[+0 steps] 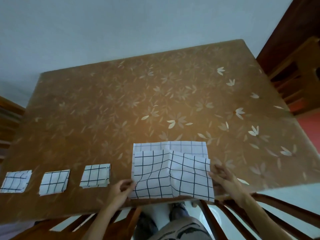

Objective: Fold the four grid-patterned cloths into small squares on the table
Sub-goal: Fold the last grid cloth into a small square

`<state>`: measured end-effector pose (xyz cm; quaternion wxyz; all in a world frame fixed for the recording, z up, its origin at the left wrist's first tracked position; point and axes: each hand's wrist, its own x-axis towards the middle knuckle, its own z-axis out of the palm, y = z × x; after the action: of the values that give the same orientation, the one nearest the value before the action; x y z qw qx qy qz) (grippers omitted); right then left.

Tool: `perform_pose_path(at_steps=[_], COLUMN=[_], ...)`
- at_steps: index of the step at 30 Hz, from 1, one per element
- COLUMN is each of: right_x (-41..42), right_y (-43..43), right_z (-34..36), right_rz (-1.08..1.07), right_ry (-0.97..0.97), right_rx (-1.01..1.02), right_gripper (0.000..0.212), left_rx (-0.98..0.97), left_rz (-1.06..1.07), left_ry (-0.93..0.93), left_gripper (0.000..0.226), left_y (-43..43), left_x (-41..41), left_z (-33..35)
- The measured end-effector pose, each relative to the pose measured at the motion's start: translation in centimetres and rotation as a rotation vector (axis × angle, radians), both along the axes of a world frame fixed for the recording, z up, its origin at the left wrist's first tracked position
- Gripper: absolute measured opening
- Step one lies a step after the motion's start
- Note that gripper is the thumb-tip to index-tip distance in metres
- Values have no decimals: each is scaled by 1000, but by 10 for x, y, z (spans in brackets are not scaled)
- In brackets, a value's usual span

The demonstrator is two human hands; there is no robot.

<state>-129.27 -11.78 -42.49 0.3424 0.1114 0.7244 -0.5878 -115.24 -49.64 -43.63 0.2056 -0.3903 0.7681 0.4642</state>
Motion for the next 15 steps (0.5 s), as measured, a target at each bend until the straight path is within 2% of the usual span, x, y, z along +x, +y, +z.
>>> perform_pose_path(at_steps=[3, 6, 8, 11, 13, 15], right_x=[15, 29, 36, 46, 49, 52], right_y=[1, 4, 4, 1, -2, -3], right_z=[7, 12, 13, 16, 18, 16], right_rz=[-43, 10, 69, 138, 185, 254], right_ry=[-54, -28, -34, -18, 21, 60], right_rx=[-101, -85, -80, -132, -114, -44], right_gripper=[36, 54, 57, 49, 49, 43], left_rx=[59, 114, 142, 169, 192, 203], left_rz=[26, 3, -40, -11, 29, 50], left_ry=[-7, -33, -60, -54, -40, -30], left_gripper=[44, 58, 63, 56, 45, 44], left_y=[1, -8, -13, -13, -11, -10], left_x=[1, 9, 14, 17, 18, 19], left_z=[2, -6, -11, -15, -13, -13])
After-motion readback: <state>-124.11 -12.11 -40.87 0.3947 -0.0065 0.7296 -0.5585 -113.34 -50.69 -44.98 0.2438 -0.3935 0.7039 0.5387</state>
